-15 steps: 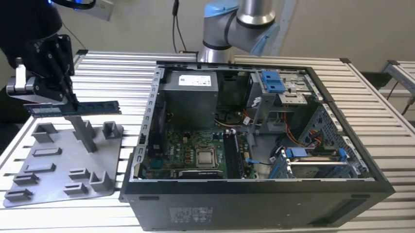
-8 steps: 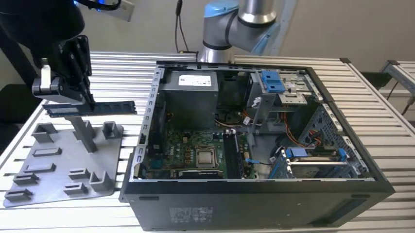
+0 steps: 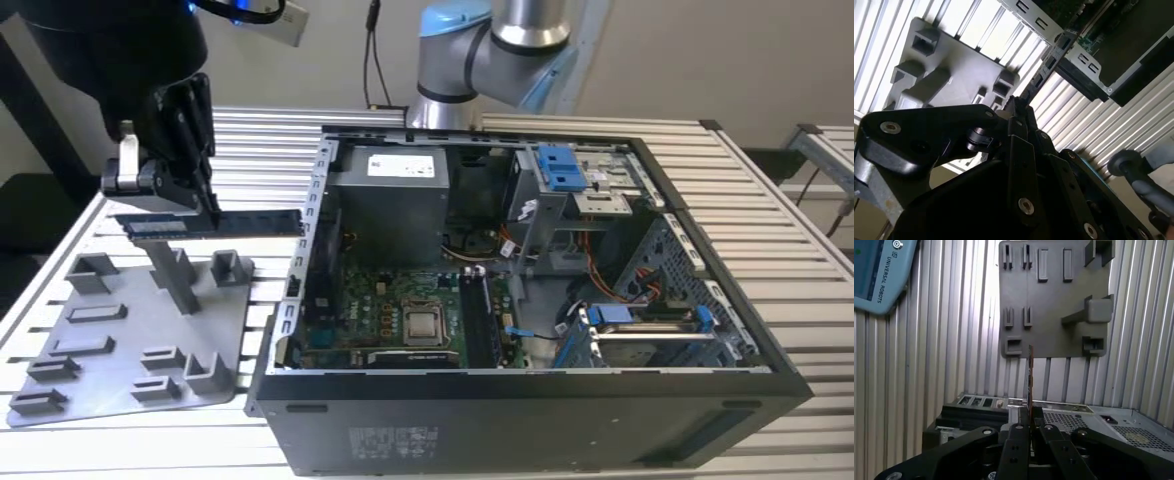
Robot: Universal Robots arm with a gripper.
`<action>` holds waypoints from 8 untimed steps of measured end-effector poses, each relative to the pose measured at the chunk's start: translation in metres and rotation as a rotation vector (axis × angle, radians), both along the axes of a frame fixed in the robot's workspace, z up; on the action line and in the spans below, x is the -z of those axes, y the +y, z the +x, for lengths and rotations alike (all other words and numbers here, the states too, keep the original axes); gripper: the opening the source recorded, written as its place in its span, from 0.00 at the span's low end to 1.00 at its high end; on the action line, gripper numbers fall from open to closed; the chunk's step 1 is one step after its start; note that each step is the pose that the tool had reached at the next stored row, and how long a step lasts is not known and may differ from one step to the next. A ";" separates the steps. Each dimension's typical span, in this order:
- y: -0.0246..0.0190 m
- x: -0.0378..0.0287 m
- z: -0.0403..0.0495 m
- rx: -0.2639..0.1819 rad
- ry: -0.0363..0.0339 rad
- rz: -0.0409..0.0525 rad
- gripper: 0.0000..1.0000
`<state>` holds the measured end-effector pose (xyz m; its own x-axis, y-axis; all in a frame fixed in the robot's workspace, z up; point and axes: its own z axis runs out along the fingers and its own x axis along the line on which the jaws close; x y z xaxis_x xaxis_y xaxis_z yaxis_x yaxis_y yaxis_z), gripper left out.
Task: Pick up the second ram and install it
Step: 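Pick up the second ram and move it above second insertion slot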
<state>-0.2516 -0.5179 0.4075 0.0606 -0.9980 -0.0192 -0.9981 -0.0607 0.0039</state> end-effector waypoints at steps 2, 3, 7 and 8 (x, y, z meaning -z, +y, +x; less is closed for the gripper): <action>0.0002 0.0001 0.0019 0.013 0.0000 0.0000 0.14; 0.0003 0.0001 0.0027 0.019 0.0001 -0.0001 0.14; 0.0007 0.0003 0.0056 0.050 0.0001 -0.0001 0.14; 0.0009 0.0003 0.0064 0.057 0.0001 -0.0001 0.14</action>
